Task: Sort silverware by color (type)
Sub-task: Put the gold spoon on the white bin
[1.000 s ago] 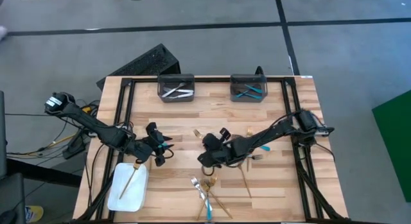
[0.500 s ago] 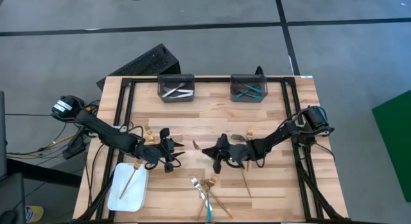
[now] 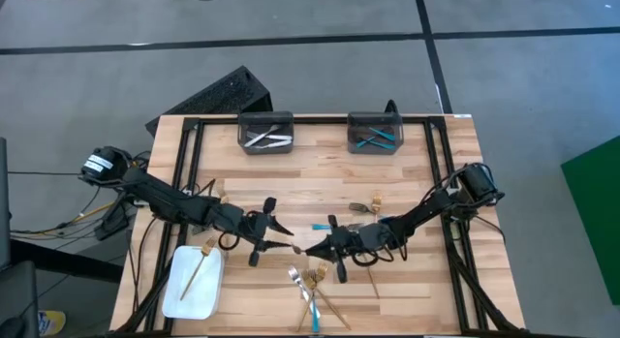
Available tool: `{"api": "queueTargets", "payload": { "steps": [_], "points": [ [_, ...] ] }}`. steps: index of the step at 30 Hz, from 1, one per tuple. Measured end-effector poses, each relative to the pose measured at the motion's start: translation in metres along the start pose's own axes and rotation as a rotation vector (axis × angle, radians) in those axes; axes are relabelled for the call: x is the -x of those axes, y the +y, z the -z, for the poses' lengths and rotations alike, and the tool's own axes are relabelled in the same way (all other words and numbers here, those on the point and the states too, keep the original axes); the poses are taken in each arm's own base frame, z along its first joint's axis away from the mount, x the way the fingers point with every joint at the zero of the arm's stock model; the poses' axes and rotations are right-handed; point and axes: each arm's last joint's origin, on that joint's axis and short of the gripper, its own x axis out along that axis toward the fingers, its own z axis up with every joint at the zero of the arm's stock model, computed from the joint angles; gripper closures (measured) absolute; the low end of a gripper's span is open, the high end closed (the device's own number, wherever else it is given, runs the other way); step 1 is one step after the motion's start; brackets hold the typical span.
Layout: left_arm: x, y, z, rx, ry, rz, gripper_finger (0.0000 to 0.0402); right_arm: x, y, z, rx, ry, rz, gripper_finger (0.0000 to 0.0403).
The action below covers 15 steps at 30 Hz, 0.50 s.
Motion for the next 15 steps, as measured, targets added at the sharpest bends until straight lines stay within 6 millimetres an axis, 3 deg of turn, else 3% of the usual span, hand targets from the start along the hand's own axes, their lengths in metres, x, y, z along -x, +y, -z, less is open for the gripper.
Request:
{"api": "queueTargets", "payload": {
  "steps": [15],
  "points": [
    [0.000, 0.006, -0.006, -0.069, -0.068, 0.033, 0.0278, -0.003, -0.010, -0.012, 0.010, -0.078, -0.083, 0.0384]
  ]
}}
